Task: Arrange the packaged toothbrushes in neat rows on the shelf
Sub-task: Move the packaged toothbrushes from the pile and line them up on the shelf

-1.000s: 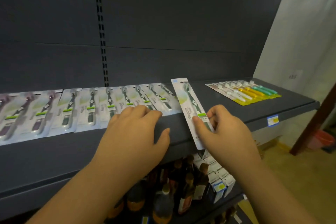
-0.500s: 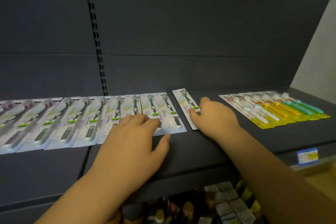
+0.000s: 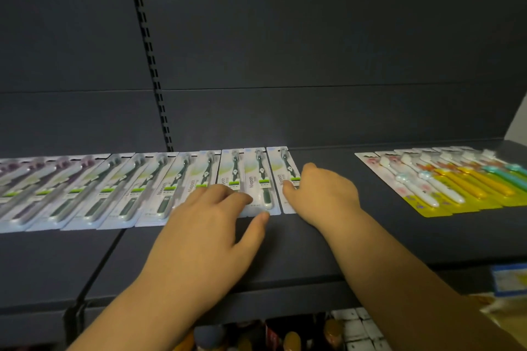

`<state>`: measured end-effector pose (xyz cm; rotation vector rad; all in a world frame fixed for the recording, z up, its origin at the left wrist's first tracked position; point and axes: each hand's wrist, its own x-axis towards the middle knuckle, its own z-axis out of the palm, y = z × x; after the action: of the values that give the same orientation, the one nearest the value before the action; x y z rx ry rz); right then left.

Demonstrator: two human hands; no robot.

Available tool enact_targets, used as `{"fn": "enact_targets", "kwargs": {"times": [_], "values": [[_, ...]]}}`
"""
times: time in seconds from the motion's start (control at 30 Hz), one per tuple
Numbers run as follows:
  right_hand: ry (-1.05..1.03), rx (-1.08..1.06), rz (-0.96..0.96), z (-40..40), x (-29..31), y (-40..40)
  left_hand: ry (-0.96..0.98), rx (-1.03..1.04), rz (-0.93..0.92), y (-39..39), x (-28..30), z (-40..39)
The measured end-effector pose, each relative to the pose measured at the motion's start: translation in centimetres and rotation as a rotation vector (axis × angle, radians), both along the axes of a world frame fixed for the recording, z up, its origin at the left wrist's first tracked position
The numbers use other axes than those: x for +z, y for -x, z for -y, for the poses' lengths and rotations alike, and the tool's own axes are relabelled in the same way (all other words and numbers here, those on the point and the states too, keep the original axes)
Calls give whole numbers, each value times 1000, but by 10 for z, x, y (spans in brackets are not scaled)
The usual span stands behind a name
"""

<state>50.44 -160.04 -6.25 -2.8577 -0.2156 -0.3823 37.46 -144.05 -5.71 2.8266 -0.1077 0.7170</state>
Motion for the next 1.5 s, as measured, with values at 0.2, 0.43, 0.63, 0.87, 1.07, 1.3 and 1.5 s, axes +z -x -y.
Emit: {"fn": "enact_targets", "kwargs": {"times": [0.2,0.43,0.63,0.87,1.07,1.3,1.5], "values": [[12,16,-3,1,1,1,-3,31,-12,-1,-2,5],[-25,54,-25,4,3,5,-25,77,-52,1,1,7],[-185,98,72,12,10,26,-68,145,-66,18,9,-3],[-331,457,204,-30,22,75,-70,261,-41,50,20,-47],[-313,671,277,-105,25,115,-65,418,69,90,19,-106],[-260,874,261,-225,28,181,-144,584,25,170,21,-215],[-254,952,262,-350,33,249,-162,715,54,260,27,-328]]}}
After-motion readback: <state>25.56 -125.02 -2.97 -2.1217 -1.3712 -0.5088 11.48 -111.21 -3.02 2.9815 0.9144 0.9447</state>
